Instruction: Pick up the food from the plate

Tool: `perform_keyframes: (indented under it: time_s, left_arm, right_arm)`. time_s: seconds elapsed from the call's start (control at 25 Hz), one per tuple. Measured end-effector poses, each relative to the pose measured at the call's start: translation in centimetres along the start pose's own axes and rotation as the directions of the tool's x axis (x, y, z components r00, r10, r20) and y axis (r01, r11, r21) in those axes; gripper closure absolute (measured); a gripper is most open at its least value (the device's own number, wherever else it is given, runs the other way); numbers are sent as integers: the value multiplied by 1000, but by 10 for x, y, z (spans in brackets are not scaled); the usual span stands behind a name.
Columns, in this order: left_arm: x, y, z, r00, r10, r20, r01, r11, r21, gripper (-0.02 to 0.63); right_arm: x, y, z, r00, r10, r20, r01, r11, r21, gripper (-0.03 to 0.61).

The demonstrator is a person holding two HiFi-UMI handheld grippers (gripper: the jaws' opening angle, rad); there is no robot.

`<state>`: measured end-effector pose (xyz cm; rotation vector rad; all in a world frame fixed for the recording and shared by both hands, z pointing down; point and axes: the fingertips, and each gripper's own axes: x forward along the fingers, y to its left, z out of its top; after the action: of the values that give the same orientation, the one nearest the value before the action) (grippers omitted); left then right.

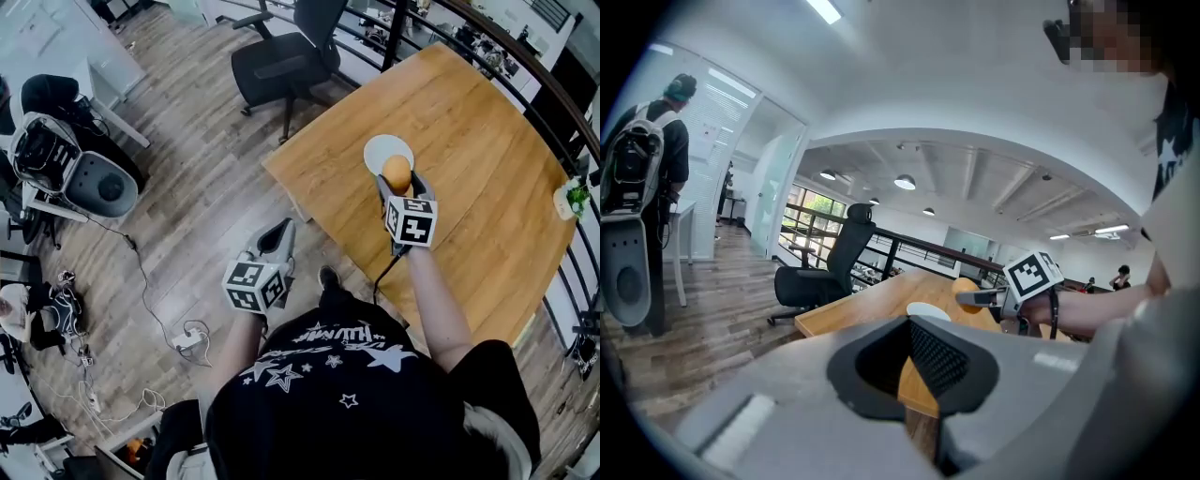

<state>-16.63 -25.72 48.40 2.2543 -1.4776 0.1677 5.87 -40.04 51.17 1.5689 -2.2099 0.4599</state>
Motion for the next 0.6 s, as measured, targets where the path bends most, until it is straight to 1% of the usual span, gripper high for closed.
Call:
perform_keyframes:
  time_s: [0.24, 0.44, 0.6]
  left_arm:
    - [-30, -15, -18, 1000, -10, 10, 10, 1000, 3, 613]
    - [-69, -36, -56, 1000, -17, 16, 16, 1000, 14, 612]
    - [-105, -45, -74, 1000, -23, 14, 23, 1000, 10, 612]
  right_arm:
    - [-40, 5, -16, 1000, -13, 29, 13, 1000, 16, 247]
    - [-85, 18, -54, 999, -10, 53, 8, 1000, 24, 247]
    - [-121, 38, -71, 998, -10, 58, 8, 1000, 25, 247]
